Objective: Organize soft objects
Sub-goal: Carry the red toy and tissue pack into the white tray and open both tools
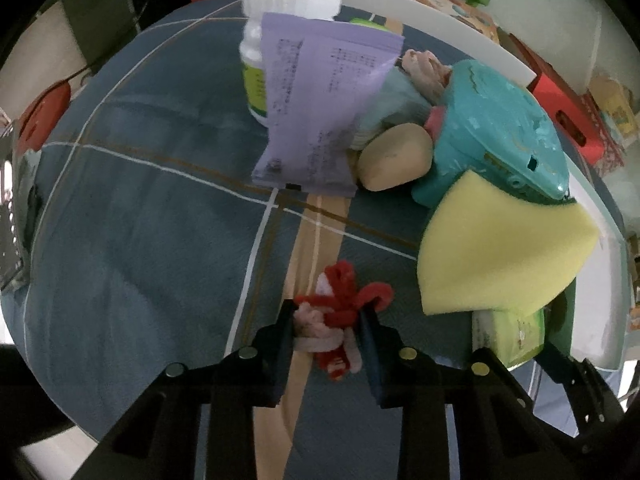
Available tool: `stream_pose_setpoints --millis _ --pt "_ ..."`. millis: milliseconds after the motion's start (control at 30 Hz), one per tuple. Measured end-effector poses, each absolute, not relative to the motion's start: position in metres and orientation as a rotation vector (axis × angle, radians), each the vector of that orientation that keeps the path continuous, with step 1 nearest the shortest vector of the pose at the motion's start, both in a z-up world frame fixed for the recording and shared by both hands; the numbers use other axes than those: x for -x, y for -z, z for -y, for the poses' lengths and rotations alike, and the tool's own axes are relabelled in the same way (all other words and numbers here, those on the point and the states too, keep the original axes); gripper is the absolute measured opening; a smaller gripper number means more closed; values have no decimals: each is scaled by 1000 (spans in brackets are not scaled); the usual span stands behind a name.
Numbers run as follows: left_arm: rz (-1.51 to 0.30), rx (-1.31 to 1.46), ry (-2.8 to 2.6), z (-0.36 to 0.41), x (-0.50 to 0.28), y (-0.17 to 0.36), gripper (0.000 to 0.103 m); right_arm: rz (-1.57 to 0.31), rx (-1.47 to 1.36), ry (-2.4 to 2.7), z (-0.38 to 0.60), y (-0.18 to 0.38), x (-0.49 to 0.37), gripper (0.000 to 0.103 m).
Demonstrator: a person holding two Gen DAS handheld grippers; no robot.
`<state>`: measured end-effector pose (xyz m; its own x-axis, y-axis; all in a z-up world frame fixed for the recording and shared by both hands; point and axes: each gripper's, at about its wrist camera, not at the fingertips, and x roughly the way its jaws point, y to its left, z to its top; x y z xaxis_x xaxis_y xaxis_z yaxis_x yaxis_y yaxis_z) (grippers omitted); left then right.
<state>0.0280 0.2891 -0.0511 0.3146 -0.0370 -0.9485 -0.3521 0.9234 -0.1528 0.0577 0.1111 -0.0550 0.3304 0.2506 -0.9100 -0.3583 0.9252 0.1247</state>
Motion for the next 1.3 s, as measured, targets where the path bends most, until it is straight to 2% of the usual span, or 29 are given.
stream_pose_setpoints --millis 300,467,767,1300 --pt "-1190 390 -288 -302 -19 38 32 -1173 40 -380 -97 45 -58 65" --pt "-1140 387 -303 -306 -13 10 32 -1117 11 -365 -81 28 -53 65" --pt "-1052 330 -260 -280 -26 -31 32 -1048 4 -287 -58 -5 -56 65" --pt "-1012 286 -197 -246 -54 -57 32 -963 25 -239 -46 -56 -60 65"
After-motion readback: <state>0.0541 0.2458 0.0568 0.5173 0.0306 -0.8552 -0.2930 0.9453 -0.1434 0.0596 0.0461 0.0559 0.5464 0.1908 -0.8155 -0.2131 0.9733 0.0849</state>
